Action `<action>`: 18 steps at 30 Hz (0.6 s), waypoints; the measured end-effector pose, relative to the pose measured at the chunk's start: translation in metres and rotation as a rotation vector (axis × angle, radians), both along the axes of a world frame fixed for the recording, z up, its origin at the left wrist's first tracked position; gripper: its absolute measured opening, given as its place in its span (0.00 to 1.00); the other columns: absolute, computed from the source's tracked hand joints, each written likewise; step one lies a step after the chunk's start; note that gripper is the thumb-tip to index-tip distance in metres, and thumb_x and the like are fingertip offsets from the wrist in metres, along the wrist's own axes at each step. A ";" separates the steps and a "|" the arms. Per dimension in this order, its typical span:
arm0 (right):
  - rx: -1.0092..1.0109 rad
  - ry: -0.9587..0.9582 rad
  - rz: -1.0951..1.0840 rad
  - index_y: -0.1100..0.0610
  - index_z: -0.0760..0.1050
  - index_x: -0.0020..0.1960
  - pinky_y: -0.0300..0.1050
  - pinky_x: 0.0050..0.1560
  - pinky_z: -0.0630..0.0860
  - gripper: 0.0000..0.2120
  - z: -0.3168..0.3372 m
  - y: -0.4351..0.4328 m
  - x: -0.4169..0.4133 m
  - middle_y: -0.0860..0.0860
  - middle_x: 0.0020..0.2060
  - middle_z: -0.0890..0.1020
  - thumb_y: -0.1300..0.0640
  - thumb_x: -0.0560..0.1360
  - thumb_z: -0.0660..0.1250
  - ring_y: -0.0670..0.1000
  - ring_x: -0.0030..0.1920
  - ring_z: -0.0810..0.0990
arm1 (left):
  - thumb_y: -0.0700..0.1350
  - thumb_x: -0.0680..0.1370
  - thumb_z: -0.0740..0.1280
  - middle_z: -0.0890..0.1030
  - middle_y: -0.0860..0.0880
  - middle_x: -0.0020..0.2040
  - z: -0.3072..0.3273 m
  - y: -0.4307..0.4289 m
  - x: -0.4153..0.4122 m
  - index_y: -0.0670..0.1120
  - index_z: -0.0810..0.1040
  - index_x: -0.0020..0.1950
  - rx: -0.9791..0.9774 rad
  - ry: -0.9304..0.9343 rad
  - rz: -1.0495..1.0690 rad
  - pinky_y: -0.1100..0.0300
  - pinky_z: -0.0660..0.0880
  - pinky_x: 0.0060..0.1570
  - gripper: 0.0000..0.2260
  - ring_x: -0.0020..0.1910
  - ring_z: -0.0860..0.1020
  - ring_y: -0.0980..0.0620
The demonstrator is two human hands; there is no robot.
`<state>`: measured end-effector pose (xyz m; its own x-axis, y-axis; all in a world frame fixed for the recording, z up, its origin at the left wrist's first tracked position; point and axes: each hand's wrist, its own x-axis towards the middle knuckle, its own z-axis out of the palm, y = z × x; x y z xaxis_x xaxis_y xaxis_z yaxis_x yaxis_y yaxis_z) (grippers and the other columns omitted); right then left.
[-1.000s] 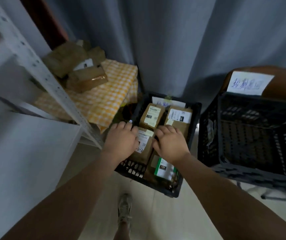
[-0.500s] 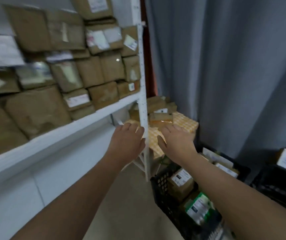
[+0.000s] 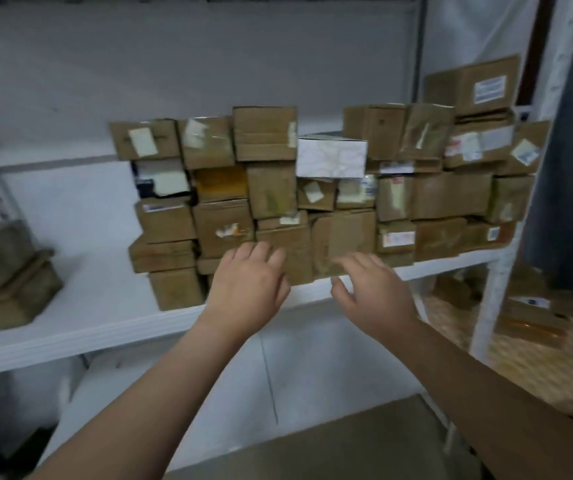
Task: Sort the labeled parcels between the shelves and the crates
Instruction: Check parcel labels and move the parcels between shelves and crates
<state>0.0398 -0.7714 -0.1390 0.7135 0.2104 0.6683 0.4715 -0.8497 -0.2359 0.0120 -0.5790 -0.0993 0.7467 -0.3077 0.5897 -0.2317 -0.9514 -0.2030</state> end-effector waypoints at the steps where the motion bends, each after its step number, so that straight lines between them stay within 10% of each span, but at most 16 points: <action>1: 0.000 0.001 0.034 0.57 0.77 0.60 0.47 0.52 0.70 0.14 0.005 0.025 0.002 0.53 0.55 0.80 0.56 0.76 0.64 0.56 0.56 0.76 | 0.48 0.76 0.63 0.79 0.44 0.57 0.004 0.021 -0.005 0.44 0.77 0.60 0.001 -0.015 0.021 0.51 0.71 0.50 0.15 0.54 0.76 0.42; 11: 0.077 -0.120 0.180 0.53 0.72 0.65 0.49 0.60 0.69 0.17 0.055 0.225 0.015 0.49 0.59 0.76 0.52 0.77 0.62 0.52 0.60 0.72 | 0.47 0.73 0.68 0.77 0.42 0.58 0.038 0.197 -0.015 0.43 0.74 0.64 0.005 -0.128 0.102 0.49 0.73 0.47 0.20 0.52 0.77 0.40; 18: 0.066 -0.302 0.010 0.54 0.72 0.65 0.52 0.64 0.66 0.19 0.115 0.251 0.051 0.52 0.62 0.73 0.53 0.75 0.64 0.53 0.63 0.70 | 0.51 0.74 0.70 0.65 0.41 0.72 0.098 0.236 0.051 0.44 0.59 0.75 0.067 -0.271 0.062 0.50 0.68 0.63 0.34 0.68 0.67 0.41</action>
<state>0.0908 -0.5199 -0.0240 0.4783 0.1655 0.8624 0.5371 -0.8321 -0.1382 0.0630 -0.3428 -0.0012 0.5830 -0.3110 0.7506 -0.1020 -0.9446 -0.3121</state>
